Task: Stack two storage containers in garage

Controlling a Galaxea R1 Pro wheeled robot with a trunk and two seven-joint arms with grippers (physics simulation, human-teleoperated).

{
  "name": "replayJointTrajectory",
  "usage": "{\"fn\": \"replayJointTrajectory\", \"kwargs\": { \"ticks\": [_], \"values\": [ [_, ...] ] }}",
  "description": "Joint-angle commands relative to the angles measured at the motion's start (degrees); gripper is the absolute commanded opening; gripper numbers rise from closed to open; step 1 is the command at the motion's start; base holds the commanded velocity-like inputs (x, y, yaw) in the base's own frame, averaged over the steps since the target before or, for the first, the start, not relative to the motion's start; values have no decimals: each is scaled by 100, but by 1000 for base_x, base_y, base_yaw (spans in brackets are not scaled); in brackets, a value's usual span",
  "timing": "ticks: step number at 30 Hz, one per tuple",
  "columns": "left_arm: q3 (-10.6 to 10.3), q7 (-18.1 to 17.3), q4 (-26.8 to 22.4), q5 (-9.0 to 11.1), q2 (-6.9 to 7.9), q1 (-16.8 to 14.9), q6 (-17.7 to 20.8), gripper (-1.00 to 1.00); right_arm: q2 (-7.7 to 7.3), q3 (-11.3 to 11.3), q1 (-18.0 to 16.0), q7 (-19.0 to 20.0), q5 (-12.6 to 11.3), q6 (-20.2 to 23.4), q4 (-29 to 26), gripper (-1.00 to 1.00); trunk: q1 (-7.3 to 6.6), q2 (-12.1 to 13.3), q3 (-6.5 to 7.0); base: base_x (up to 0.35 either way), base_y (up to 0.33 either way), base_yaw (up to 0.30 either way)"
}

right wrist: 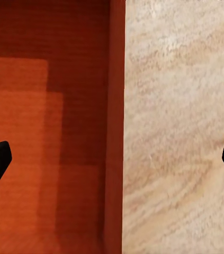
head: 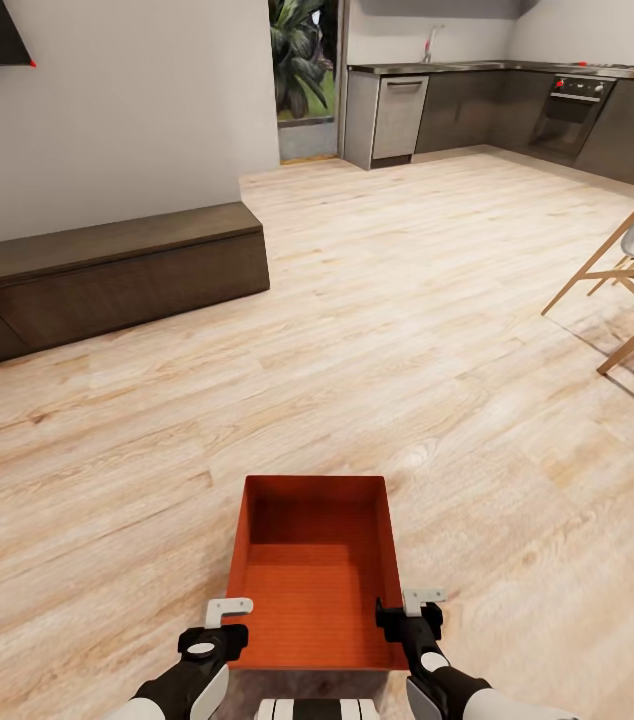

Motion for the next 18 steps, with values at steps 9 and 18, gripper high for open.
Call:
{"fn": "replayJointTrajectory", "kwargs": {
  "ticks": [9, 18],
  "values": [
    [-49, 31, -2, 56, 2, -2, 0, 100, 0, 50, -4, -18, -46, -17, 3, 100, 109, -202, -93, 0, 0, 0],
    [-46, 31, -2, 56, 2, -2, -1, 100, -2, 50, -2, -18, -40, -17, 3, 100, 153, -282, -129, 0, 0, 0]
  ]
}}
